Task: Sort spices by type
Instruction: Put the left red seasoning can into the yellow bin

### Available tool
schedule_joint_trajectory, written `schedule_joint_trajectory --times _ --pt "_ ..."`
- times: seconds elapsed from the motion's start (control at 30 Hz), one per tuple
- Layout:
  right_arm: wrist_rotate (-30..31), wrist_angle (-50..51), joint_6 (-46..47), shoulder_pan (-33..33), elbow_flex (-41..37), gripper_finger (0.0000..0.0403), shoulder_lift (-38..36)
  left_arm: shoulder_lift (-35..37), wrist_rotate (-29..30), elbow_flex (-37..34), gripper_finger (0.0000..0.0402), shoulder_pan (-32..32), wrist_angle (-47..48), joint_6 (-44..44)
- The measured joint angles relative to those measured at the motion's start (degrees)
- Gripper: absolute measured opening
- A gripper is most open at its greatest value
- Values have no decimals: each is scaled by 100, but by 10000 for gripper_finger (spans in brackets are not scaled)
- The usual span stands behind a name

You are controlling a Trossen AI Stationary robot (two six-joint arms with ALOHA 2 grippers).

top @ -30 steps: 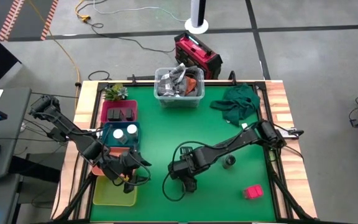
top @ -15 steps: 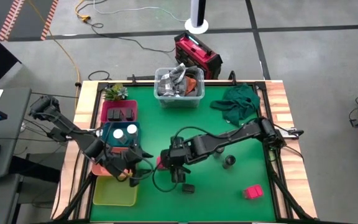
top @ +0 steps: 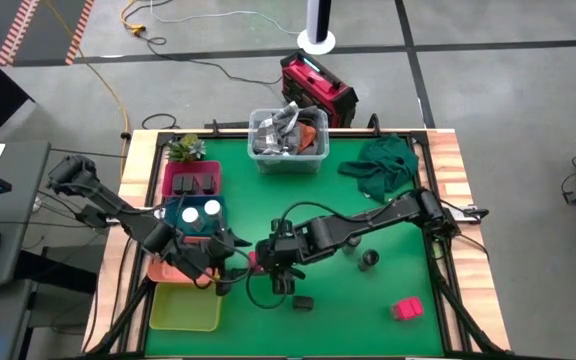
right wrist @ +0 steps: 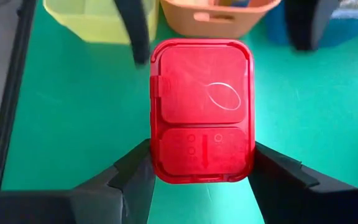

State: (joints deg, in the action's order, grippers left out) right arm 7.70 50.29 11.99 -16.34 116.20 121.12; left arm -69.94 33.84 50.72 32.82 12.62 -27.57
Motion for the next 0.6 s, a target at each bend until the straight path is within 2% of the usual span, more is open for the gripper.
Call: schedule_joint_trajectory --times 0.4,0.6 --pt "-4 -199 151 -4 0 249 0 -325 -230 0 302 18 -44 143" --pt "-7 -289 151 -2 0 249 0 -318 -229 0 266 18 -59 139"
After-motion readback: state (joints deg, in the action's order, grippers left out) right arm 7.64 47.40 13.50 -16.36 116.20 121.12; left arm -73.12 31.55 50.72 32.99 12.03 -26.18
